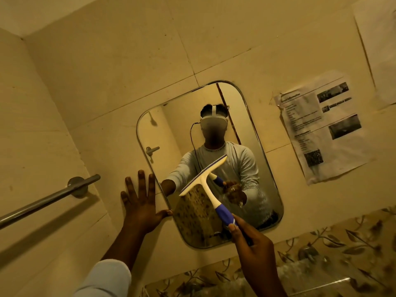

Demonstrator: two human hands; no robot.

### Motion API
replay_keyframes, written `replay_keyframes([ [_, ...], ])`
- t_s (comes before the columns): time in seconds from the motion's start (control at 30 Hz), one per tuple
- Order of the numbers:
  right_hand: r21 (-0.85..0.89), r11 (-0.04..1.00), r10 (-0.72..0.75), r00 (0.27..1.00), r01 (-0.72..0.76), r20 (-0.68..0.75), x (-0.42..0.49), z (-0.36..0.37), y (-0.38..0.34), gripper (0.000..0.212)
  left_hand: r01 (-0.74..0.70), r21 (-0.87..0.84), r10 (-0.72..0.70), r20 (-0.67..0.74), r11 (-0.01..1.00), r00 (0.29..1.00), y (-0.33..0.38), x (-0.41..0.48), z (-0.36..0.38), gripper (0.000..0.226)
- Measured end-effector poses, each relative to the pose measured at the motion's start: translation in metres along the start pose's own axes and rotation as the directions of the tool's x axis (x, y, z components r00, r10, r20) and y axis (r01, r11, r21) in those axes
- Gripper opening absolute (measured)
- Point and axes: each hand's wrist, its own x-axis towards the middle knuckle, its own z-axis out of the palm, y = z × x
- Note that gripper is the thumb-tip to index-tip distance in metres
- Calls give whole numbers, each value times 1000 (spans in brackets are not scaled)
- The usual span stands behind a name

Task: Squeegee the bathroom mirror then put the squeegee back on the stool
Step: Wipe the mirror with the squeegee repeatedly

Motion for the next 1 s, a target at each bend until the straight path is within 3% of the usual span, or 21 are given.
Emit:
replay_keyframes([
  [0.27, -86, 985, 151, 988, -152, -23, -23, -25, 22, 27, -5, 2, 5, 11, 1000, 1000, 1, 1, -1, 140],
  [0.4, -70, 976, 196, 973, -206, -120, -45, -32, 25, 65, -2, 5, 2, 8, 1000, 1000, 1, 1, 0, 144],
  [0.43, -62, 975, 205, 970, -215, -130, -49, -33, 25, 65, -1, 4, 1, 8, 1000, 1000, 0, 1, 0, 146],
  [0.57, -28, 969, 241, 964, -245, -110, -42, -32, 15, 26, 1, -3, -1, 0, 1000, 1000, 0, 1, 2, 148],
  [0.8, 147, 983, 129, 984, -110, -123, 0, -16, -12, 34, -6, -6, 6, -8, 1000, 1000, -1, 1, 3, 144],
  [1.0, 158, 977, 167, 974, -142, -155, 0, -22, 7, 33, -10, -9, 10, -14, 1000, 1000, 0, 1, 4, 147],
])
